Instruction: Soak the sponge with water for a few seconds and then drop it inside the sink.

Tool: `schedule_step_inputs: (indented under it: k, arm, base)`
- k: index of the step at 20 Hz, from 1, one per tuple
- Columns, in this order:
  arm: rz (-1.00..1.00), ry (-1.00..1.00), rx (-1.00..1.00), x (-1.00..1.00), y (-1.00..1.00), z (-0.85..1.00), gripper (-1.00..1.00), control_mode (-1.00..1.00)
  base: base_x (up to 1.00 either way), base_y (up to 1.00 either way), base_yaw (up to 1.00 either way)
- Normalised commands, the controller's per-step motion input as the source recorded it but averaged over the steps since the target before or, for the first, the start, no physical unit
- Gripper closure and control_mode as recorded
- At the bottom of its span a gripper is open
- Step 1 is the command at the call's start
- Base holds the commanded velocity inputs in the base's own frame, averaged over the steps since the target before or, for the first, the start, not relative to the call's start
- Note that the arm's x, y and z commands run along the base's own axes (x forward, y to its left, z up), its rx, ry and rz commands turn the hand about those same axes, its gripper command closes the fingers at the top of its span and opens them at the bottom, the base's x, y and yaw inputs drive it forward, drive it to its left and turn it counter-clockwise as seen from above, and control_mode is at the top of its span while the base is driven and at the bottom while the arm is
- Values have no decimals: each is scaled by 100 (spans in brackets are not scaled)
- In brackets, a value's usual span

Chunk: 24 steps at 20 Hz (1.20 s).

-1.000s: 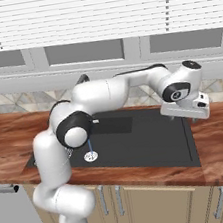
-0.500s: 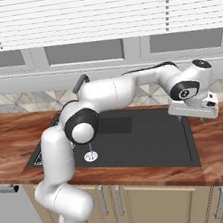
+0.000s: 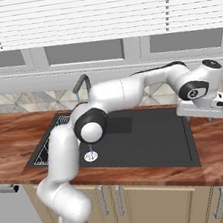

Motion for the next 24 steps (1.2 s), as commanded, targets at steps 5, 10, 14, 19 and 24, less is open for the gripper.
schedule_step_inputs:
  k: [5, 10, 14, 19, 24]
  arm:
    - [4, 0, 0, 0, -34, -1, -100, -100]
    - [4, 0, 0, 0, -35, 0, -100, -100]
    - [4, 0, 0, 0, -32, 0, -100, -100]
    - [4, 0, 0, 0, -29, 0, -100, -100]
    - [4, 0, 0, 0, -29, -4, -100, -100]
  base:
    - [0, 0, 0]
    - [0, 0, 0]
    - [0, 0, 0]
    - [0, 0, 0]
    - [0, 0, 0]
